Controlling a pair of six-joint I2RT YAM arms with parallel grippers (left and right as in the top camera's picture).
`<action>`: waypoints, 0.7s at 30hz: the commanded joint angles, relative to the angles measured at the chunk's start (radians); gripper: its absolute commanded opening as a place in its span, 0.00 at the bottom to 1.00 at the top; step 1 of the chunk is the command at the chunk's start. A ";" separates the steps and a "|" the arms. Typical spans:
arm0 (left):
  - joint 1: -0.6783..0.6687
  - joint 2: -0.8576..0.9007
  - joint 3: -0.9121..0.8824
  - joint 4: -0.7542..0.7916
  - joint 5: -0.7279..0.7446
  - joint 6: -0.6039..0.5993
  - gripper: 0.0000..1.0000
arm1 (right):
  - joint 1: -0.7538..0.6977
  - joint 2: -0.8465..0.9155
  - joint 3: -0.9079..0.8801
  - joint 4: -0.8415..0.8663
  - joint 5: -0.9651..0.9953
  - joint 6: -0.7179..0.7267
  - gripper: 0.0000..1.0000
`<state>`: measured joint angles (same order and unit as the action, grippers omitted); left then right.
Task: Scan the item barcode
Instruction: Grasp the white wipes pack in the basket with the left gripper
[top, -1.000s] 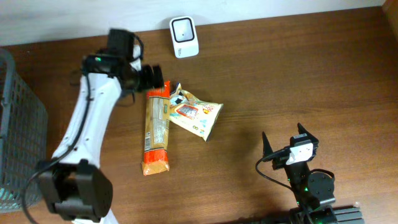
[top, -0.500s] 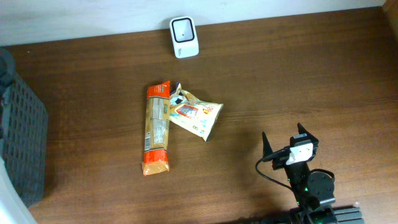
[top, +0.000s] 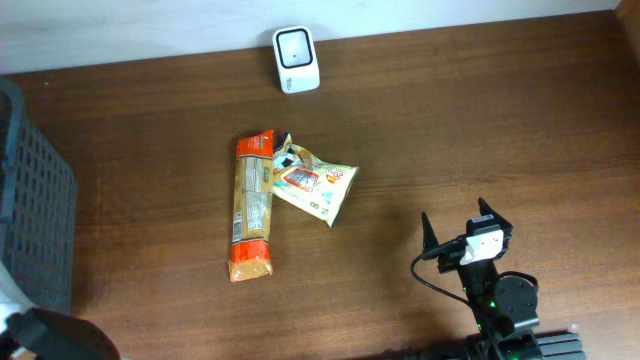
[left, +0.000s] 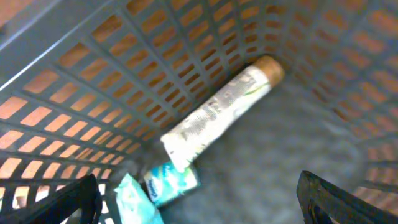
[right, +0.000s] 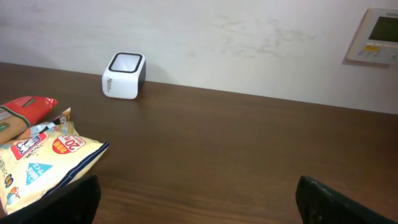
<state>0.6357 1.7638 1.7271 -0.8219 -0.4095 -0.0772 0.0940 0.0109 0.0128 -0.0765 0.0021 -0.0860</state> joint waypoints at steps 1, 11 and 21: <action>0.066 0.060 -0.008 0.037 0.118 0.122 0.99 | -0.005 -0.007 -0.007 -0.003 -0.001 -0.003 0.99; 0.138 0.277 -0.008 0.119 0.253 0.420 0.94 | -0.005 -0.007 -0.007 -0.003 -0.001 -0.003 0.99; 0.141 0.414 -0.008 0.258 0.169 0.419 0.84 | -0.005 -0.007 -0.007 -0.003 -0.001 -0.003 0.99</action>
<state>0.7662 2.1338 1.7264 -0.5980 -0.2024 0.3237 0.0940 0.0109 0.0128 -0.0765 0.0025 -0.0864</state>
